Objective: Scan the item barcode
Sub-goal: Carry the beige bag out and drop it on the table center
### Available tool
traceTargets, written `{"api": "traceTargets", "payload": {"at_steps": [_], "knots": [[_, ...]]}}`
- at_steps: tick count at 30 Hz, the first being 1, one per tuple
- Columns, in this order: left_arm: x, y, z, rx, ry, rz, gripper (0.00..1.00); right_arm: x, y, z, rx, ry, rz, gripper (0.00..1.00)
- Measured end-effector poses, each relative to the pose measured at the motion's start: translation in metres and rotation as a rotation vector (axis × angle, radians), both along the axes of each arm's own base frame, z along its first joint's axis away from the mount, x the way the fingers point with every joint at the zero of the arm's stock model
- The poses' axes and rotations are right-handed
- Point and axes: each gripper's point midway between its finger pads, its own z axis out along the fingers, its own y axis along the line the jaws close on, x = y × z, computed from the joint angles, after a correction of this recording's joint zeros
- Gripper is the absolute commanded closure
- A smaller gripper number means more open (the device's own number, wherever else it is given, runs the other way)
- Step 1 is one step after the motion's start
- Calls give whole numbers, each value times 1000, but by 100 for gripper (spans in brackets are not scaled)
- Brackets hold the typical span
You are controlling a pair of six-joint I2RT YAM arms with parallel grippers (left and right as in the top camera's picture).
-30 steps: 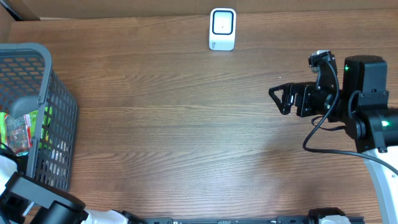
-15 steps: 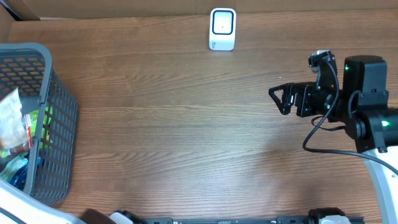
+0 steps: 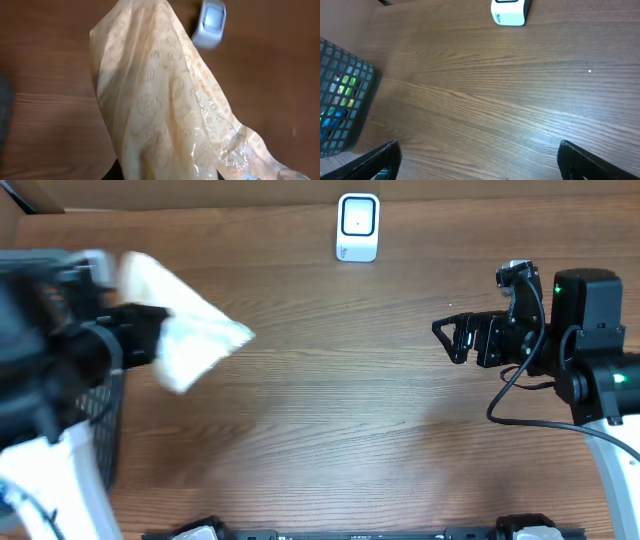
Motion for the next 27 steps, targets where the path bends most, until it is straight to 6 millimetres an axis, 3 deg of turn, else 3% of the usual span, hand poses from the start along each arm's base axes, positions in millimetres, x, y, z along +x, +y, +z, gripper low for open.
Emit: {"api": "traceTargets", "payload": {"at_steps": [4, 7, 9, 13, 14, 18, 21, 24, 27], "knots": [[30, -46, -97, 15, 235, -166, 96, 0, 0, 0, 0, 0, 0, 0], [50, -89, -181, 35, 388, -280, 96, 0, 0, 0, 0, 0, 0, 0], [62, -124, -223, 54, 432, -355, 96, 0, 0, 0, 0, 0, 0, 0], [81, -172, -266, 76, 425, -426, 95, 0, 0, 0, 0, 0, 0, 0], [77, -187, -289, 93, 468, -438, 86, 0, 0, 0, 0, 1, 0, 0], [63, -204, -325, 149, 557, -425, 56, 0, 0, 0, 0, 2, 0, 0], [59, -205, -329, 166, 577, -409, 48, 0, 0, 0, 0, 2, 0, 0], [49, -197, -324, 185, 641, -390, 48, 0, 0, 0, 0, 2, 1, 0], [60, -190, -283, 195, 664, -358, 47, 0, 0, 0, 0, 2, 1, 0]]}}
